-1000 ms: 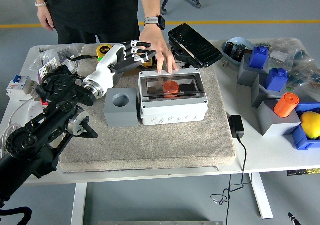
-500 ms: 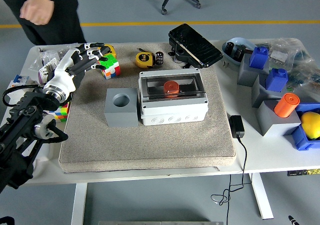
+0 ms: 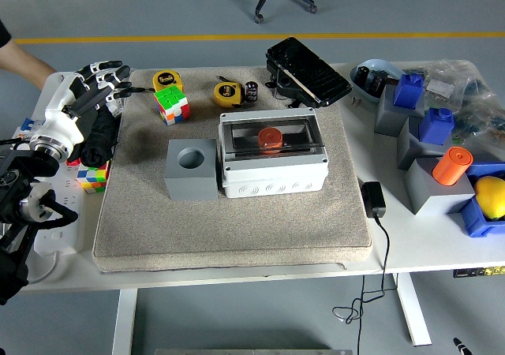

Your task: Fetch the battery,place it into the box,close the lid of the box

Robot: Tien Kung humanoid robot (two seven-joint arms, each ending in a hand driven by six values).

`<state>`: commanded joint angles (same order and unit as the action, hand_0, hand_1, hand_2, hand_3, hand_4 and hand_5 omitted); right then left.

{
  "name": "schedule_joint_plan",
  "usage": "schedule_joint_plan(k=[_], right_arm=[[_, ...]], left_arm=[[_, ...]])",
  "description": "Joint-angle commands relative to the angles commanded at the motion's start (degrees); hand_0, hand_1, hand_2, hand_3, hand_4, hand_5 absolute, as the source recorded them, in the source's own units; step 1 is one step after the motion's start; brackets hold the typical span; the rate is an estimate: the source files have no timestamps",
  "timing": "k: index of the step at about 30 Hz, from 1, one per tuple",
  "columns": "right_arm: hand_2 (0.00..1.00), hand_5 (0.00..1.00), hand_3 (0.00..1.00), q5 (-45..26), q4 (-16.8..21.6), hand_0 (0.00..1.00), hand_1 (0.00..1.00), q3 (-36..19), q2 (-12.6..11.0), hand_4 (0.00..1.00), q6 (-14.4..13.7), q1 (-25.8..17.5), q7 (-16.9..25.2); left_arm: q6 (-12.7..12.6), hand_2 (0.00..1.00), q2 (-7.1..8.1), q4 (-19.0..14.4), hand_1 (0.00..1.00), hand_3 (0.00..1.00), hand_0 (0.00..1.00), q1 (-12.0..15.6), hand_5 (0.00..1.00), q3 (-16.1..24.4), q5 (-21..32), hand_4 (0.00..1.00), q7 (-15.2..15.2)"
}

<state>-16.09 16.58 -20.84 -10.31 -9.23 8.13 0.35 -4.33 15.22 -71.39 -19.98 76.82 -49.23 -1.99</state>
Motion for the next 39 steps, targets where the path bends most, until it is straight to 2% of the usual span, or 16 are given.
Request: schedule_joint_plan(k=[8, 39], right_arm=[[0.654, 0.609, 0.597, -0.1, 0.0, 0.726, 0.666, 0.2, -0.2, 0.998, 0.0, 0.0, -0.2], [0.654, 0.614, 0.596, 0.2, 0.0, 0.727, 0.667, -0.4, 0.2, 0.998, 0.2, -0.2, 0.0]], left_arm=[[0.2, 0.559, 0.24, 0.1, 0.562, 0.568, 0.463, 0.2, 0.286, 1.2, 0.2, 0.926, 0.1], [0.8, 0.560, -0.44, -0.2, 0.554, 0.568, 0.441, 0.1, 0.301, 0.4, 0.1, 0.944, -0.8]])
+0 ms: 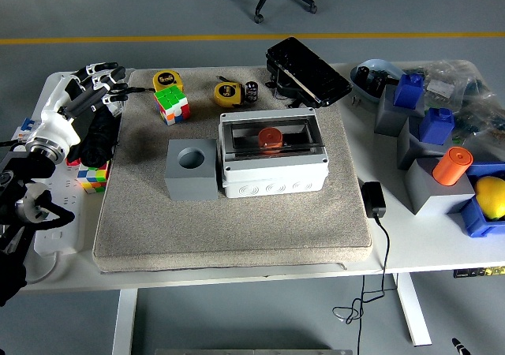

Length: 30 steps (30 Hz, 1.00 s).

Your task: Fetch the battery,place it into the box,close the lid of the box

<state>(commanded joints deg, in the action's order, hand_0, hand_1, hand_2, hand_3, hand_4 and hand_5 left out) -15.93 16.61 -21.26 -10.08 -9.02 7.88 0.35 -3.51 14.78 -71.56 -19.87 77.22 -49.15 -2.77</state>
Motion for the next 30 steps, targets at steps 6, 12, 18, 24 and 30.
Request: schedule_joint_plan(k=[6, 12, 18, 24, 30], right_arm=[[0.654, 0.614, 0.596, -0.1, 0.0, 0.727, 0.667, -0.1, 0.0, 0.998, 0.0, 0.0, 0.0], [0.654, 0.614, 0.596, 0.0, 0.0, 0.726, 0.667, -0.1, 0.0, 0.998, 0.1, 0.0, 0.0], [0.654, 0.615, 0.596, 0.0, 0.0, 0.725, 0.667, 0.0, 0.0, 0.998, 0.1, 0.0, 0.0], [0.654, 0.614, 0.596, 0.0, 0.0, 0.724, 0.667, -0.2, 0.0, 0.998, 0.1, 0.0, 0.0], [0.654, 0.615, 0.596, 0.1, 0.0, 0.725, 0.667, -0.2, 0.0, 0.998, 0.1, 0.1, 0.0]], left_arm=[[0.0, 0.560, -0.06, 0.1, 0.548, 0.569, 0.435, -0.1, 0.303, -0.4, 0.1, 0.945, 0.1], [0.2, 0.559, -0.15, 0.1, 0.550, 0.568, 0.437, -0.1, 0.311, -0.8, 0.0, 0.948, -0.6], [0.2, 0.559, -0.11, 0.1, 0.546, 0.568, 0.433, -0.1, 0.312, -0.7, 0.0, 0.947, -0.8], [0.6, 0.557, -0.06, 0.2, 0.546, 0.567, 0.434, -0.2, 0.329, -0.9, 0.2, 0.949, -1.2], [0.6, 0.556, -0.01, 0.0, 0.545, 0.566, 0.434, -0.2, 0.337, -0.9, 0.3, 0.948, -1.2]])
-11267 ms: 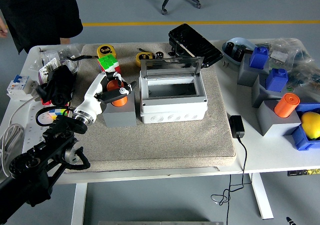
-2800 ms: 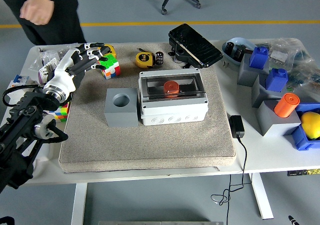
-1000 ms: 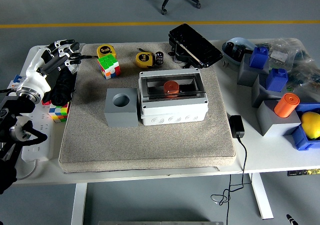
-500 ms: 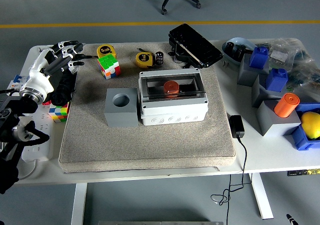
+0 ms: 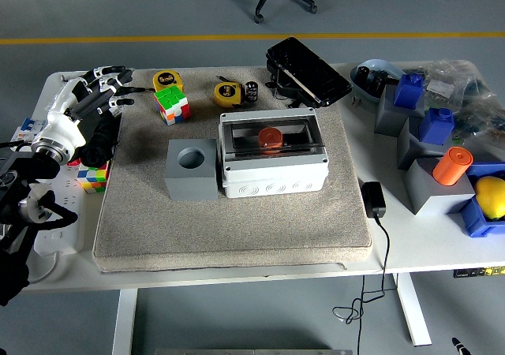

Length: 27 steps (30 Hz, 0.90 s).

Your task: Fetch the battery,place it into the box,close the lid of the box

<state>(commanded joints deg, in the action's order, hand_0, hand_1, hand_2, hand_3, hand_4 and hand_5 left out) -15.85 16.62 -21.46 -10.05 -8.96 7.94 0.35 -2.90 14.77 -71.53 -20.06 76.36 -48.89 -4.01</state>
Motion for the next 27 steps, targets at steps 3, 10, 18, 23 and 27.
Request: schedule_joint_plan(k=[3, 10, 18, 23, 27], right_arm=[[0.654, 0.615, 0.596, 0.1, 0.0, 0.724, 0.667, 0.0, 0.0, 0.998, 0.0, 0.0, 0.0], [0.654, 0.615, 0.596, 0.0, 0.0, 0.725, 0.667, 0.1, 0.0, 0.998, 0.0, 0.0, 0.0], [0.654, 0.615, 0.596, -0.1, 0.0, 0.726, 0.667, 0.2, -0.1, 0.998, 0.0, 0.1, -0.1], [0.654, 0.615, 0.597, -0.1, 0.0, 0.726, 0.667, 0.4, -0.1, 0.998, 0.0, 0.2, 0.0], [0.654, 0.615, 0.597, -0.2, 0.0, 0.726, 0.667, 0.7, -0.2, 0.998, 0.0, 0.2, -0.1]], left_arm=[[0.0, 0.556, 0.02, 0.0, 0.544, 0.566, 0.434, 0.0, 0.338, 0.1, 0.0, 0.949, 0.0], [0.1, 0.556, 0.05, -0.1, 0.544, 0.566, 0.433, 0.0, 0.336, 0.1, 0.0, 0.948, -0.1], [0.3, 0.556, 0.17, -0.1, 0.544, 0.565, 0.433, -0.1, 0.345, -0.2, 0.1, 0.949, -0.2], [0.4, 0.554, 0.25, 0.0, 0.544, 0.565, 0.433, -0.2, 0.379, -0.4, 0.1, 0.955, -0.3], [0.5, 0.554, 0.32, 0.1, 0.545, 0.564, 0.434, -0.2, 0.381, -0.6, 0.1, 0.956, -0.4]])
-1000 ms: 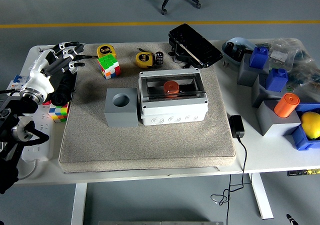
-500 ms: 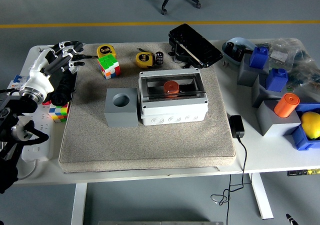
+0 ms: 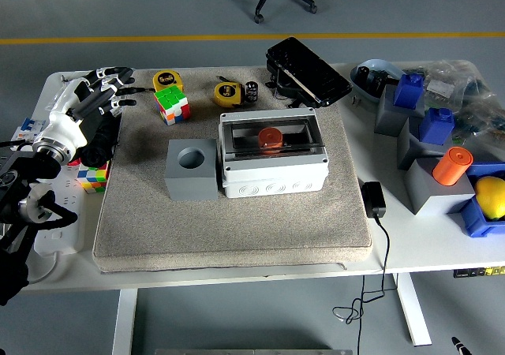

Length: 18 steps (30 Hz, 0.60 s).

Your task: Fetch the battery,place it into the box,close the lid of the box

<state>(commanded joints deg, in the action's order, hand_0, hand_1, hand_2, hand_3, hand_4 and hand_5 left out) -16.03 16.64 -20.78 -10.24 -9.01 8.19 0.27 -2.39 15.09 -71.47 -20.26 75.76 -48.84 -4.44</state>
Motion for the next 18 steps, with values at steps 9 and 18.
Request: schedule_joint_plan(k=[9, 18], right_arm=[[0.654, 0.616, 0.596, -0.1, 0.0, 0.724, 0.667, 0.2, -0.2, 0.998, -0.1, 0.1, -0.1], [0.654, 0.617, 0.597, -0.1, 0.0, 0.726, 0.667, 0.4, -0.2, 0.998, -0.1, 0.0, -0.1]], left_arm=[[0.2, 0.554, 0.11, 0.1, 0.545, 0.565, 0.434, -0.2, 0.385, -0.6, 0.0, 0.957, 0.0], [0.2, 0.554, 0.00, 0.0, 0.547, 0.565, 0.434, 0.1, 0.396, -0.3, -0.2, 0.960, -0.2]])
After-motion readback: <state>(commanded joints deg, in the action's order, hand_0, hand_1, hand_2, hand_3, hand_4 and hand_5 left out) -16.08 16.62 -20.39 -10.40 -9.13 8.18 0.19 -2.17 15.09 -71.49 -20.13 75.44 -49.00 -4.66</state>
